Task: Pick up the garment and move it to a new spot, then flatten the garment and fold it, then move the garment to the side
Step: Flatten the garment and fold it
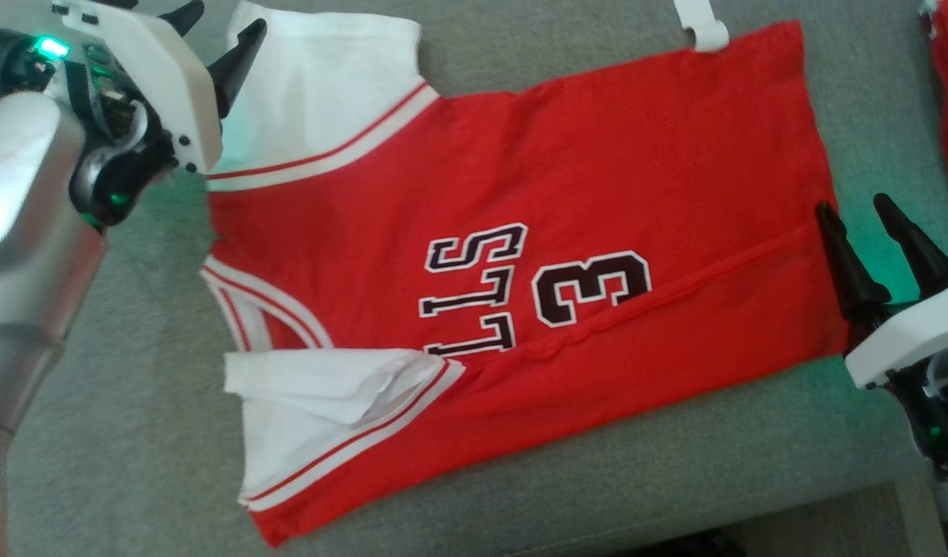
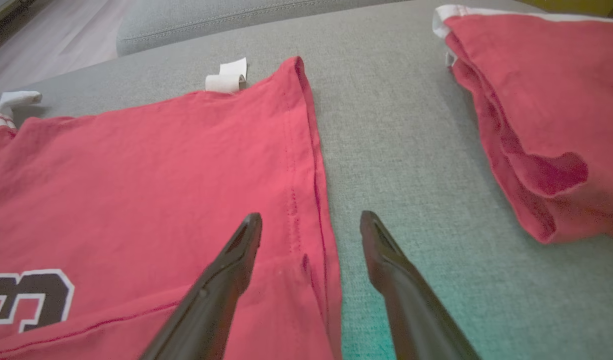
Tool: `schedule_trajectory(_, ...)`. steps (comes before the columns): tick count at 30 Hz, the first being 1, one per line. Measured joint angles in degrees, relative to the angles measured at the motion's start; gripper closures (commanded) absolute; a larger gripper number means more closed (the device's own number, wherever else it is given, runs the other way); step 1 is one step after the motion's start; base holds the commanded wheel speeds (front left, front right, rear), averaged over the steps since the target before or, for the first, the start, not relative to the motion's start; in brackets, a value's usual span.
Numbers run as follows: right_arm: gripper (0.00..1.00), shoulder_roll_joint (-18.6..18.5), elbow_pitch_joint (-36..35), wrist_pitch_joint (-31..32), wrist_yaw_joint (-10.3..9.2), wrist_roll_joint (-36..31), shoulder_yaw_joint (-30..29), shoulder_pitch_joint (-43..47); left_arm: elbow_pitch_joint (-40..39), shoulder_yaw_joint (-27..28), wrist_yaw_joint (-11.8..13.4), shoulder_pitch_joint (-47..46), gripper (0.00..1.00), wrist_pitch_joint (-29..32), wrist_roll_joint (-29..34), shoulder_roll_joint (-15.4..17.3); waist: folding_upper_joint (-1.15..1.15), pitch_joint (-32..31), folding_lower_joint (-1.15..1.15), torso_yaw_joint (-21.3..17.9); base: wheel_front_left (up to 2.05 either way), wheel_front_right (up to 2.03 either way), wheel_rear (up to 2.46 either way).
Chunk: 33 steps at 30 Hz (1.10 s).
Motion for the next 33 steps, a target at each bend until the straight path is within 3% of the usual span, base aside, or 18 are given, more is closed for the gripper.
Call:
schedule_trajectory(9, 0.00, 0.0, 2.0, -2.1, 0.00, 0.5, 1.8, -2.2, 3.5, -4.9, -0.3, -4.2, 0.00, 1.1, -2.7, 2.8, 0.00, 3.2, -0.01, -3.5, 0.00, 0.00, 0.00)
schedule_trajectory(11, 0.00, 0.0, 2.5, -2.5, 0.00, 0.5, 2.2, -2.3, 4.1, -5.4, -0.3, -4.5, 0.29, 1.1, -3.5, 3.1, 0.00, 3.4, -0.01, -3.9, 0.00, 0.00, 0.00)
schedule_trajectory(12, 0.00, 0.0, 2.9, -2.7, 0.00, 0.6, 2.4, -2.3, 4.2, -5.8, -0.3, -4.6, 0.52, 1.1, -3.7, 3.3, 0.00, 3.4, -0.01, -4.0, 0.00, 0.00, 0.00)
schedule_trajectory(13, 0.00, 0.0, 3.2, -2.9, 0.00, 0.7, 2.6, -2.4, 4.4, -6.2, -0.3, -4.9, 0.63, 1.1, -3.9, 3.4, 0.00, 3.4, -0.01, -4.2, 0.00, 0.00, 0.00)
schedule_trajectory(14, 0.00, 0.0, 3.4, -3.0, 0.00, 0.9, 2.8, -2.5, 4.5, -6.6, -0.3, -5.2, 1.00, 1.1, -4.1, 3.6, 0.00, 3.4, -0.01, -4.3, 0.00, 0.00, 0.00)
schedule_trajectory(24, 0.00, -0.7, 4.6, -3.4, 0.00, 3.4, 5.6, -6.1, 4.8, -10.4, -0.3, -6.7, 1.00, 0.0, -5.6, 4.7, 0.00, 2.7, -0.01, -4.6, 0.00, 0.00, 0.00)
schedule_trajectory(33, 0.00, -2.5, 13.3, 6.5, 0.00, 5.2, 10.3, -22.7, 2.9, -14.0, -0.3, -8.3, 1.00, -2.0, -7.4, 4.6, 0.00, 1.3, -0.02, -2.3, 0.00, 0.00, 0.00)
